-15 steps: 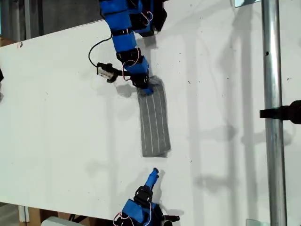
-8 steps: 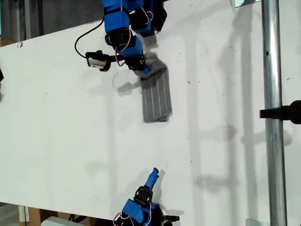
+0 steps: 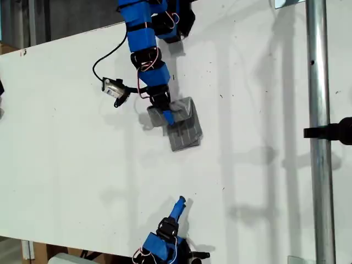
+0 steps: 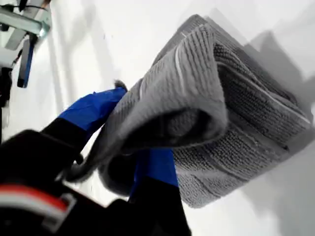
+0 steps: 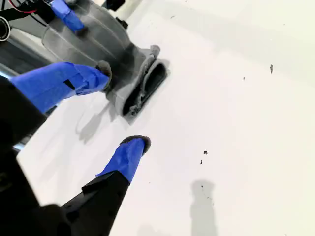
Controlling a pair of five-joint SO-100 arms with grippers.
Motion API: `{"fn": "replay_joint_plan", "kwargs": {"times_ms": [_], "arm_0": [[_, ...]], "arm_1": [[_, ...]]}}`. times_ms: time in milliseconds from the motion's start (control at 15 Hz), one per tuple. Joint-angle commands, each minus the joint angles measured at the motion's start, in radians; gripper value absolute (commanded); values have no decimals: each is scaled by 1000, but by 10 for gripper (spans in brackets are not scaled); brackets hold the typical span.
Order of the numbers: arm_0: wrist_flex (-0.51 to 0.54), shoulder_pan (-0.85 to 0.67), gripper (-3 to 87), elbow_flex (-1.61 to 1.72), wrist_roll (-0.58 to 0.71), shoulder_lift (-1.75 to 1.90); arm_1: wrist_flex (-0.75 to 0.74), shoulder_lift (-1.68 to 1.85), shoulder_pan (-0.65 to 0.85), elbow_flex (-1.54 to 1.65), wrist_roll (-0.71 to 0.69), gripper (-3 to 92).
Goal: Grasp corners of a towel and fold twice.
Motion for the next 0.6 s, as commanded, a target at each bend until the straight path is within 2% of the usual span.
{"fn": "replay_joint_plan", "kwargs": {"times_ms": [0, 67, 333, 400, 467, 533], "arm_0": [[-14, 8, 229, -40, -6, 6], [-18, 5, 229, -41, -2, 6], [-21, 6, 229, -34, -3, 6], [-18, 6, 229, -32, -3, 6], [-17, -2, 227, -28, -2, 6], [-17, -11, 222, -15, 2, 6]], "arm_1": [[-270, 262, 25, 138, -98, 196], [-267, 336, 31, 152, -127, 147], [-80, 660, 86, 215, -130, 137], [40, 790, 104, 250, -123, 42], [253, 887, 115, 249, -75, -2], [420, 992, 110, 273, -26, -2]]}}
